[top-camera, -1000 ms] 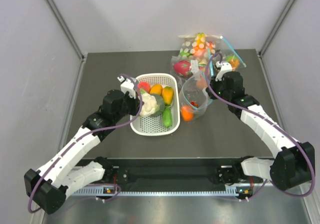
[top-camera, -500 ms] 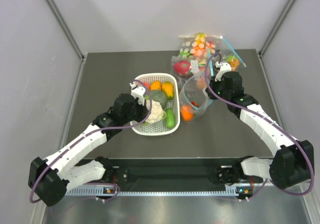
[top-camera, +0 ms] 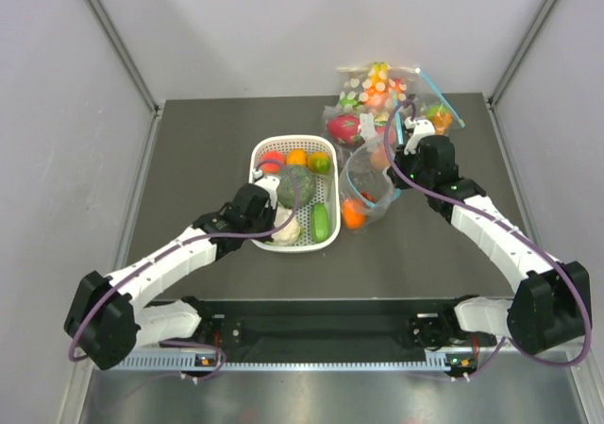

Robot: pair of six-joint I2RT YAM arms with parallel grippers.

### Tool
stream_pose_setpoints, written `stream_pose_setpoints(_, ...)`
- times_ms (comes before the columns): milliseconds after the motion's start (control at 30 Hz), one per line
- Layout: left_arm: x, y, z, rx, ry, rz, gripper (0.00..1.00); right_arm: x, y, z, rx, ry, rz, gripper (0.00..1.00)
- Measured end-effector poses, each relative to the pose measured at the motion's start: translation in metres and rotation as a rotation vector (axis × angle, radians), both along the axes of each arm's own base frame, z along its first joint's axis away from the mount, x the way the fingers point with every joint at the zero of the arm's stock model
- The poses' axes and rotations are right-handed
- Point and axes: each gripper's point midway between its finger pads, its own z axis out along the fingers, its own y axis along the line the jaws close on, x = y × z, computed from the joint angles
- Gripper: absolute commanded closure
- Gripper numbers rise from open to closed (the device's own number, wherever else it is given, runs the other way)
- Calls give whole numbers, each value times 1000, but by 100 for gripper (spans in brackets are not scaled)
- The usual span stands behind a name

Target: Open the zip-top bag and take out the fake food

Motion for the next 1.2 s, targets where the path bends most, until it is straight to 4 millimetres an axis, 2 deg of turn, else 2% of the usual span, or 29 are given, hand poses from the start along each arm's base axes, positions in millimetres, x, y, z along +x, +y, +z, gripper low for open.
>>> stream_pose_setpoints(100, -2, 1, 1, 2, 0, 11, 99, 0, 0, 0, 0, 1, 0, 92)
stream_pose_setpoints(167, -4, 2, 2, -1, 2, 17, 82, 0, 0, -2, -1, 4, 1, 91)
stream_pose_setpoints(300, -10, 4, 13, -24, -11, 28, 61, 0, 2, -5, -1, 15, 6, 91)
stream_pose_setpoints(333, -11, 5, 19, -36, -23, 31, 51, 0, 2, -5, 0, 16, 7, 91)
stream_pose_setpoints(467, -14, 7, 47, -84, -81, 38, 31, 0, 2, -5, 2, 16, 11, 91)
stream_pose_setpoints(567, -10, 6, 76, -123, -149, 39, 26, 0, 3, -5, 3, 16, 13, 92)
stream_pose_setpoints(767, 11, -7, 138, -165, -279, 17, 27, -1, 4, -2, 9, 10, 19, 91)
stream_pose_setpoints(867, 23, -36, 176, -206, -362, -42, 28, -3, 4, 4, 16, -5, 23, 91)
stream_pose_setpoints(933, 28, -67, 200, -231, -406, -109, 30, -4, 4, 7, 20, -13, 26, 91)
stream_pose_setpoints(1033, 33, -128, 230, -285, -463, -223, 33, -4, 5, 10, 24, -19, 28, 91)
stream_pose_setpoints(1133, 37, -180, 240, -343, -488, -319, 37, -5, 5, 11, 26, -22, 31, 92)
stream_pose_setpoints(1200, 42, -201, 236, -358, -481, -351, 41, -5, 5, 12, 28, -23, 33, 92)
